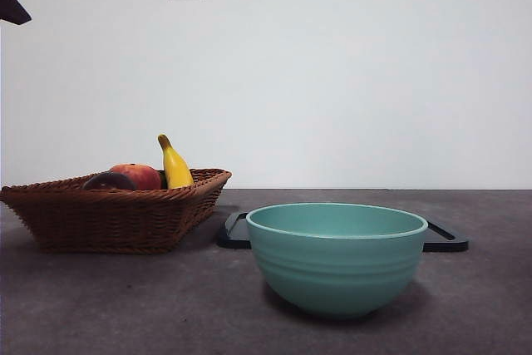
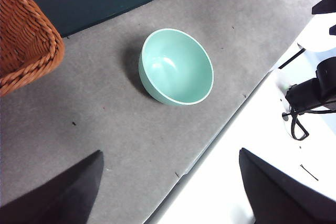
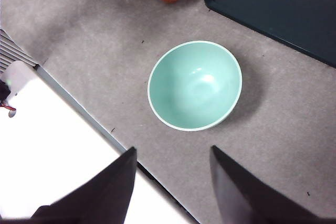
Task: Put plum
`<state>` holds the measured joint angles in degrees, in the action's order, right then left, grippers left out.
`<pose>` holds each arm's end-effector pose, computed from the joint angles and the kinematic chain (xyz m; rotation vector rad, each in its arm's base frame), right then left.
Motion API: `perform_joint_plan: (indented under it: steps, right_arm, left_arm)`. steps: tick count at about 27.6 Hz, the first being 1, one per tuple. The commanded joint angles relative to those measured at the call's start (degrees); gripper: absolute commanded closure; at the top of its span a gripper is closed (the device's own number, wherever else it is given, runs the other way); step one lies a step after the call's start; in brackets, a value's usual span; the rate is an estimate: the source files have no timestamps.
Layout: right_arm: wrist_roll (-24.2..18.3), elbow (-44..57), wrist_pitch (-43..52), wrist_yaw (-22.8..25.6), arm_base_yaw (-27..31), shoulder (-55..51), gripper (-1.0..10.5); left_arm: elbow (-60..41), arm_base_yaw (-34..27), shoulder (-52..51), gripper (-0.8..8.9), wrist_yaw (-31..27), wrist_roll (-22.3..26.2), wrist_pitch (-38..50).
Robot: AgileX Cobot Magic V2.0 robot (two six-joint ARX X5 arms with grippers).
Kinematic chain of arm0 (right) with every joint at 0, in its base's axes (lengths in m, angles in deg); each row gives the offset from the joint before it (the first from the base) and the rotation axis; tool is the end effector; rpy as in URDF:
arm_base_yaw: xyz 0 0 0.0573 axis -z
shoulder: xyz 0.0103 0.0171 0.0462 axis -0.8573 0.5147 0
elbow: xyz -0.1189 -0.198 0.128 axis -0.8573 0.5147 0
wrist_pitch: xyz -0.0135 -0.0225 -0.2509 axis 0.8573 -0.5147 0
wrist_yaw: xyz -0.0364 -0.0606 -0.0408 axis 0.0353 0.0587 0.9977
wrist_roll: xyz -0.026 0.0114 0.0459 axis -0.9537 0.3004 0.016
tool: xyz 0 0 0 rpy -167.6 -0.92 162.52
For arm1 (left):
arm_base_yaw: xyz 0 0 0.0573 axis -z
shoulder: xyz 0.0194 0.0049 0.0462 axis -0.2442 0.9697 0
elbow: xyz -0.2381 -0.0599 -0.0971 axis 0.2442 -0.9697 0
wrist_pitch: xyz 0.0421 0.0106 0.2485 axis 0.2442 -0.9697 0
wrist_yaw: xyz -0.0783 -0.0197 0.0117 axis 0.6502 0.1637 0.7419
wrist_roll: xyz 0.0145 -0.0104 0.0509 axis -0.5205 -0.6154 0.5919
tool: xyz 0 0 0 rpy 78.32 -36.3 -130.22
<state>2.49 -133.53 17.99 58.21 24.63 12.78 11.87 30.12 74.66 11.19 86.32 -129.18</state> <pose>0.0932 0.0748 0.3176 0.0555 0.8875 0.7871 0.1441 -0.0603 0.3165 -0.0831 0.8961 -0.9487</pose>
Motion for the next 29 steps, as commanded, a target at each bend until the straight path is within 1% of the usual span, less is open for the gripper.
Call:
perform_joint_plan:
  steps: [1,5,7,9,10,11,12,29]
  right_arm:
    - [-0.87,-0.85,0.44,-0.15,-0.35,0.48,7.2]
    - [-1.07,-0.85,0.44,-0.13,-0.35,0.42,7.2]
    - [-1.09,-0.85,0.44,-0.13,-0.35,0.44,7.3]
    - [-1.14,-0.85,0.44,-0.13,-0.35,0.46,7.5]
    - [-1.29,-0.85,0.44,-0.13,-0.35,0.46,8.0]
    - [-1.49,-0.85,0.44,-0.09,-0.35,0.46,8.8]
    - [-1.57,-0.85,0.44,0.09,-0.35,0.44,9.3]
    - [-1.42,-0.85,0.66,0.26,-0.35,0.42,9.4]
  left_arm:
    - [1.22,0.22,0.39,4.08,0.28,0.7,0.31]
    - [1.22,0.22,0.39,4.1,0.31,0.7,0.33]
    - [1.22,0.22,0.39,4.28,0.31,0.7,0.33]
    - [1.22,0.22,0.39,5.45,0.31,0.72,0.33]
    - [1.22,0.22,0.39,6.15,0.31,0.72,0.33]
    - [1.22,0.22,0.39,7.16,0.31,0.72,0.35]
    - [1.22,0.22,0.39,7.94,0.28,0.72,0.35]
    - [1.22,0.22,0.39,8.03,0.31,0.7,0.37]
